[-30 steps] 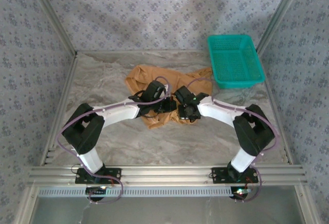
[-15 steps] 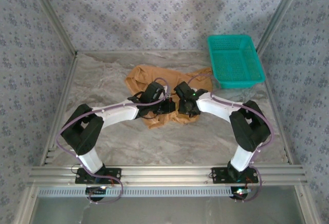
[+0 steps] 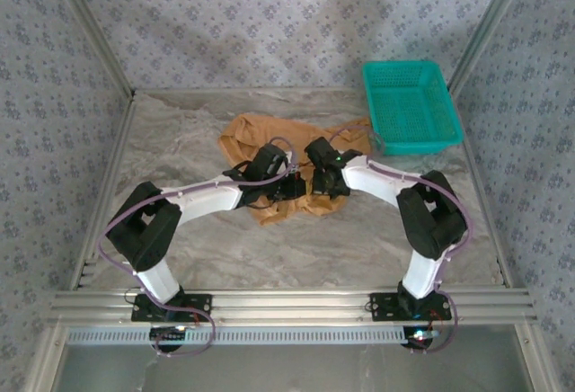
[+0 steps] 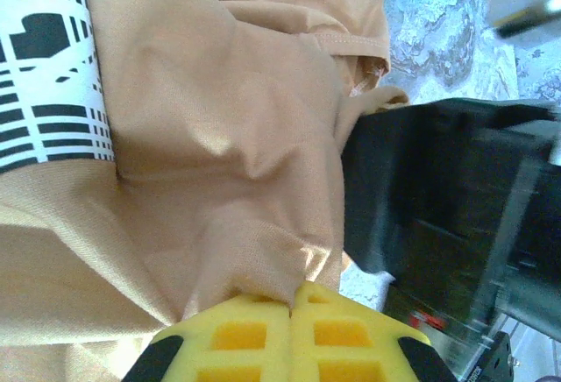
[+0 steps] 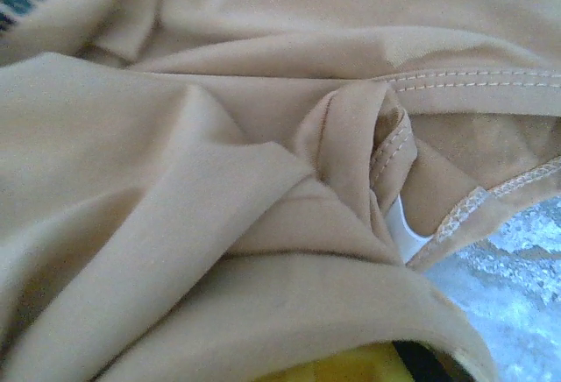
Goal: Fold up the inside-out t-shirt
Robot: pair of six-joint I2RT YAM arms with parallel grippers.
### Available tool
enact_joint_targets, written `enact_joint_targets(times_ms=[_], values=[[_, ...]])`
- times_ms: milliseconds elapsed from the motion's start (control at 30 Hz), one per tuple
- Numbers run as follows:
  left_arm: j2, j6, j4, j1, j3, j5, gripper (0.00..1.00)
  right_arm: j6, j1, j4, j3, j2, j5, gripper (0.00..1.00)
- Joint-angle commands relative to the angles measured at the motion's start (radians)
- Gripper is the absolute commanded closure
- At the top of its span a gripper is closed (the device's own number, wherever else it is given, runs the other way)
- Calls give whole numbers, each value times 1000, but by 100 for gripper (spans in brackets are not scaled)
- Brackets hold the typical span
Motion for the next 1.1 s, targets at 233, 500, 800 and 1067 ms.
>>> enact_joint_targets(times_ms=[233,500,800,1067], values=[[90,42,-30,105,118,49,100,-174,-7,-12,40,-349,-252,100],[79,27,-31,123,147,61,100,-192,-84,381,-258,-660,-384,100],[-40,45,-70,130,76,-3,40,-168,-175,351,-408,-530,-392,100],[-59,42,-23,263,-116,22,42,-277,-165,262,-201,-432,-461,100]])
